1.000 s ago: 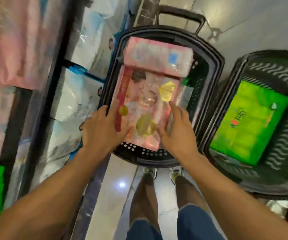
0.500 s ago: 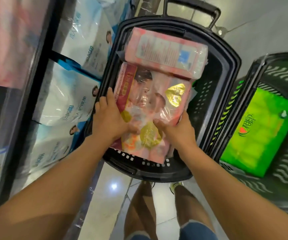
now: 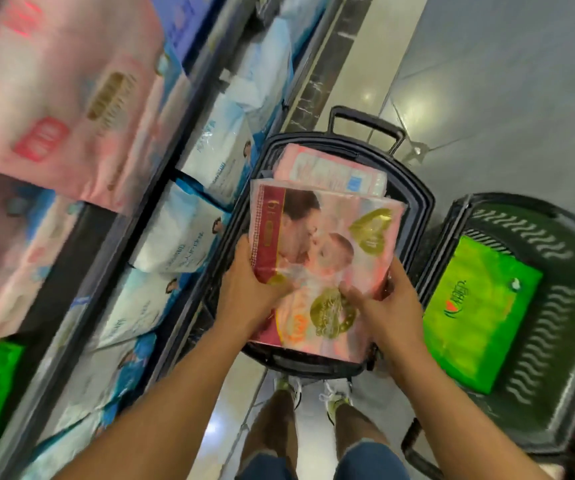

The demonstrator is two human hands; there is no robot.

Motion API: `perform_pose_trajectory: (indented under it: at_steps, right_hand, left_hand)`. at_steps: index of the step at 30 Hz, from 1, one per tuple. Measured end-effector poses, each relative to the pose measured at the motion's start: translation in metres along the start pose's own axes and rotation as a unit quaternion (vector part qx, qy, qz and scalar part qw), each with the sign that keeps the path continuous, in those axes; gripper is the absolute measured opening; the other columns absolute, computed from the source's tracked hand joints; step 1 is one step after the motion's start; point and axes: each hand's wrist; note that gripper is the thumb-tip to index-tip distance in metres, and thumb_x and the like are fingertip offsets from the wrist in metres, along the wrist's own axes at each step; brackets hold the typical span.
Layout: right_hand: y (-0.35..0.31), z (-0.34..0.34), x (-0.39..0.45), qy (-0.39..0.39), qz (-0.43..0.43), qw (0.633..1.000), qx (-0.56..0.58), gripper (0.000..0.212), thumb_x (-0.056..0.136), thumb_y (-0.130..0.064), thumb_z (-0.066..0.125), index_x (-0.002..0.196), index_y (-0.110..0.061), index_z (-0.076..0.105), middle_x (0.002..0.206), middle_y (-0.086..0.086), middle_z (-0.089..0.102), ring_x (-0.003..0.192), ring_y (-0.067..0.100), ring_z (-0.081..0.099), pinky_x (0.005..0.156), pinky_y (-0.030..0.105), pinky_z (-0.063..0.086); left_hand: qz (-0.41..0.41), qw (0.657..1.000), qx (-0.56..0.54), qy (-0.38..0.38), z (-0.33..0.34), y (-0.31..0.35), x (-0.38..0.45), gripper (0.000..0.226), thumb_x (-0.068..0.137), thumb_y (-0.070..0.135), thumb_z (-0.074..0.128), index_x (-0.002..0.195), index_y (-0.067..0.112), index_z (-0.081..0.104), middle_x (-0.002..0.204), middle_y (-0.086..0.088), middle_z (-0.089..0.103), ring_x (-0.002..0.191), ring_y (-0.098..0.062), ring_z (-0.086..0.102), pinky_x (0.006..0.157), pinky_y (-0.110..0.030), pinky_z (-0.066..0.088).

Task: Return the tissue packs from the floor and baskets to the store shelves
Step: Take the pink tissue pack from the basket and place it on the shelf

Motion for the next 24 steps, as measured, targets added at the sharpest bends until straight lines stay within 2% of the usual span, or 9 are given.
perform_pose_trajectory:
  at_steps: [3,5,6,9,12,16,18,21,24]
  right_hand:
    - [-0.068,-0.032,-0.029,-0.009,-0.074,0.997,0.005,0.080,0.064,-0.039,0.087,0.135,-0.043,0.051,0.115,-0.016,0.071,0.103,0.009,0.069,0.089,0.046,0.057]
    - [-0.123,-0.057,-0.052,-0.009,-0.132,0.991,-0.009,0.089,0.056,-0.049,0.086,0.137,-0.042,0.050,0.115,-0.015,0.071,0.102,0.010,0.069,0.089,0.046,0.057]
    - [-0.153,-0.071,-0.065,-0.008,-0.166,0.986,-0.015,0.092,0.054,-0.052,0.085,0.138,-0.042,0.049,0.115,-0.015,0.071,0.103,0.010,0.069,0.090,0.045,0.057]
    - [-0.242,-0.110,-0.108,-0.011,-0.276,0.960,-0.034,0.098,0.053,-0.056,0.081,0.143,-0.039,0.044,0.120,-0.013,0.069,0.105,0.012,0.067,0.089,0.044,0.057]
    - [-0.324,-0.145,-0.156,0.014,-0.364,0.930,-0.042,0.101,0.055,-0.060,0.078,0.146,-0.039,0.041,0.119,-0.010,0.069,0.104,0.016,0.066,0.087,0.043,0.056]
    - [-0.414,-0.177,-0.224,0.020,-0.472,0.881,-0.008,0.096,0.061,-0.049,0.087,0.145,-0.041,0.042,0.117,-0.015,0.069,0.102,0.007,0.066,0.088,0.040,0.057]
    - [-0.450,-0.183,-0.260,0.009,-0.521,0.853,0.024,0.096,0.063,-0.038,0.092,0.145,-0.042,0.042,0.118,-0.019,0.068,0.103,0.001,0.065,0.090,0.035,0.056]
    - [-0.491,-0.175,-0.312,-0.015,-0.589,0.804,0.076,0.095,0.064,-0.032,0.093,0.146,-0.035,0.044,0.126,-0.016,0.066,0.112,0.001,0.063,0.097,0.030,0.054]
    - [-0.525,-0.150,-0.358,-0.049,-0.637,0.758,0.133,0.097,0.065,-0.023,0.093,0.147,-0.033,0.043,0.131,-0.010,0.064,0.116,0.002,0.062,0.094,0.024,0.053]
  left_hand:
    - [0.035,0.998,-0.023,0.055,-0.046,0.061,-0.039,0.091,0.054,0.044,0.096,0.132,0.033,0.049,0.111,0.016,0.069,0.099,-0.006,0.067,0.086,-0.031,0.054]
    - [0.065,0.993,-0.030,0.092,-0.079,0.110,-0.071,0.090,0.055,0.046,0.095,0.132,0.031,0.051,0.107,0.017,0.070,0.095,-0.002,0.066,0.077,-0.019,0.051]
    - [0.081,0.990,-0.033,0.114,-0.096,0.135,-0.087,0.089,0.056,0.048,0.095,0.132,0.030,0.052,0.107,0.017,0.069,0.095,-0.004,0.066,0.073,-0.019,0.049]
    - [0.141,0.969,-0.045,0.197,-0.145,0.204,-0.135,0.094,0.050,0.063,0.090,0.129,0.032,0.050,0.112,0.010,0.069,0.101,-0.019,0.067,0.083,-0.036,0.055]
    - [0.194,0.951,-0.059,0.235,-0.199,0.269,-0.188,0.095,0.050,0.064,0.090,0.131,0.039,0.046,0.118,0.015,0.068,0.106,-0.014,0.067,0.089,-0.042,0.056]
    - [0.276,0.909,-0.053,0.306,-0.270,0.332,-0.261,0.102,0.053,0.045,0.095,0.139,0.034,0.042,0.121,0.017,0.067,0.106,-0.010,0.067,0.088,-0.037,0.056]
    - [0.301,0.890,-0.072,0.335,-0.305,0.351,-0.297,0.097,0.054,0.037,0.096,0.136,0.037,0.042,0.118,0.020,0.067,0.105,-0.007,0.068,0.090,-0.038,0.056]
    - [0.313,0.864,-0.076,0.388,-0.355,0.362,-0.346,0.089,0.057,0.041,0.095,0.128,0.036,0.041,0.114,0.017,0.067,0.104,-0.012,0.069,0.088,-0.045,0.057]
    - [0.295,0.832,-0.069,0.465,-0.406,0.356,-0.390,0.092,0.056,0.045,0.092,0.127,0.034,0.034,0.110,0.006,0.068,0.099,-0.025,0.069,0.082,-0.048,0.058]
Point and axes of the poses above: each hand's wrist, its own x-axis towards the middle knuckle, its own z-axis out of the palm, y = z × x
